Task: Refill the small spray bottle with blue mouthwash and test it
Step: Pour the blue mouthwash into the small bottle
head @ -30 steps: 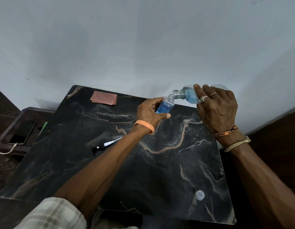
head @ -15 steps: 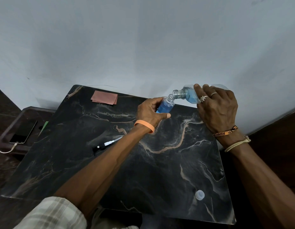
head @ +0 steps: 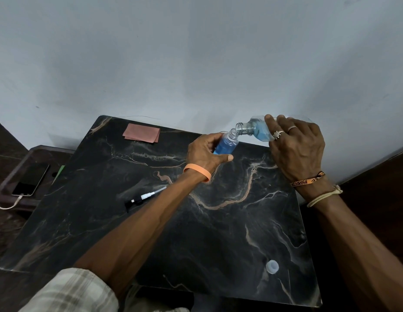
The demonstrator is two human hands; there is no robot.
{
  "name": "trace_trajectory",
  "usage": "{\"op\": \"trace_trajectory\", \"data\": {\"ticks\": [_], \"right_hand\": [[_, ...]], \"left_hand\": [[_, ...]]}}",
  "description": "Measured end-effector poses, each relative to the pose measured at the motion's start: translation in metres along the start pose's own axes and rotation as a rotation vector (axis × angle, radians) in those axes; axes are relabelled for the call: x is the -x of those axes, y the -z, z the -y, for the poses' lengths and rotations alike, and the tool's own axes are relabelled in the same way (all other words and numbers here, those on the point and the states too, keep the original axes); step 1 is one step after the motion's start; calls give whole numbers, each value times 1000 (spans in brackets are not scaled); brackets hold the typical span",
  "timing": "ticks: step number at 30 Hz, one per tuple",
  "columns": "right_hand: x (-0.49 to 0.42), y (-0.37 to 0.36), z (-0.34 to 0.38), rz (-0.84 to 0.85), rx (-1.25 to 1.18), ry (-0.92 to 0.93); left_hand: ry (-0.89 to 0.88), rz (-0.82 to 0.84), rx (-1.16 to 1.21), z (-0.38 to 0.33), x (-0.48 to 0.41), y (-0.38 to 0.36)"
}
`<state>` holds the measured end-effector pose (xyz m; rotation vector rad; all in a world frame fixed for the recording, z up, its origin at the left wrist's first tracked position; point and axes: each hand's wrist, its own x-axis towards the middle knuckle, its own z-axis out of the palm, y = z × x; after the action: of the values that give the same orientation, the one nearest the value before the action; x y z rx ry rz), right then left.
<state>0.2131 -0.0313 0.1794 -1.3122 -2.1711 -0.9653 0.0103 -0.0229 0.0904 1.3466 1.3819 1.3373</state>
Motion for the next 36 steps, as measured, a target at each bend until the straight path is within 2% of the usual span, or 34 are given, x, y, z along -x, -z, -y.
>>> {"op": "trace_trajectory", "data": {"ticks": [36], "right_hand": [[1, -11, -6, -4, 20, 10]], "left_hand": [[32, 2, -8, 2, -5, -7]]}}
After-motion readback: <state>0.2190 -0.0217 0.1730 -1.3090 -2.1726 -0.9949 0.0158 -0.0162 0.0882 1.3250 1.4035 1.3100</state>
